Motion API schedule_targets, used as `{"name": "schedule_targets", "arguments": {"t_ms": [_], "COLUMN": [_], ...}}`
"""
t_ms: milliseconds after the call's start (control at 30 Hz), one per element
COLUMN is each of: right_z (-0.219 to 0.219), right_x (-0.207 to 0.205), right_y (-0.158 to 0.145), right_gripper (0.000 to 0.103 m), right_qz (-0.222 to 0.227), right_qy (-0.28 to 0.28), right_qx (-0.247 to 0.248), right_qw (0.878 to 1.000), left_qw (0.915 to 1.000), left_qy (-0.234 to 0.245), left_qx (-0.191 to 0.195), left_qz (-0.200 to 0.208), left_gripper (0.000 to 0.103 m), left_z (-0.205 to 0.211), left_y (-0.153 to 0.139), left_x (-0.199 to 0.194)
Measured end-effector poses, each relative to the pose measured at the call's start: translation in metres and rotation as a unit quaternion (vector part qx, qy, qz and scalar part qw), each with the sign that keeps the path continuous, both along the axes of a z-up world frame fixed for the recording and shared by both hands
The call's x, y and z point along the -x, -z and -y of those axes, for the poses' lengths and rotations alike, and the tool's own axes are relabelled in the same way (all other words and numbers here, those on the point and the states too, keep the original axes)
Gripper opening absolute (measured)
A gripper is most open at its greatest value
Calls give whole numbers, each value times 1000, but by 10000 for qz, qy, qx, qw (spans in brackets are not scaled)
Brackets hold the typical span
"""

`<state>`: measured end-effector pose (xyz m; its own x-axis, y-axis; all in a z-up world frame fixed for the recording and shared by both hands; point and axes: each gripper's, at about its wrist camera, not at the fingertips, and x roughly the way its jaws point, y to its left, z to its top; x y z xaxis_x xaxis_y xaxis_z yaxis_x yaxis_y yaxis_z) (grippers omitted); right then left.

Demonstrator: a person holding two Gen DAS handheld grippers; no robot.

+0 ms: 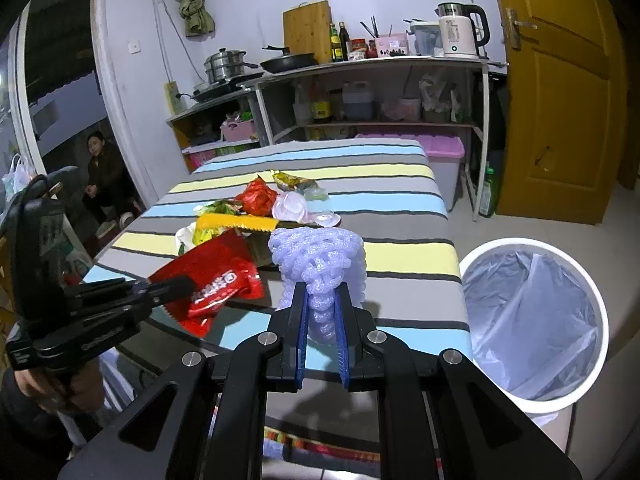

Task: Collect trash
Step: 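Carry the red bag and foam net over the trash bin with both tools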

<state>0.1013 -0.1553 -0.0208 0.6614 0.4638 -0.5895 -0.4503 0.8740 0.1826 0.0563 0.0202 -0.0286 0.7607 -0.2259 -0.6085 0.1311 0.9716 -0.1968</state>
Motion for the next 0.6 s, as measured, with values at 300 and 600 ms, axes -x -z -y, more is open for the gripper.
{"name": "schedule_targets", "arguments": {"t_ms": [300, 600], "right_z": [10, 40], "right_x": [12, 13], "right_y": [-11, -21], "right_gripper": [13, 13], "right_qz": [166, 320], "right_qy": [63, 410], "right_qx": [-65, -144], "right_qw": [9998, 9985], "left_qw": [9991, 9969], "left_qy": [174, 506], "left_qx": [63, 44], "left_qz": [372, 598], "left_gripper": [1, 1], "left_z": [16, 47], "left_y": [-33, -54], "left_x": [27, 13]}}
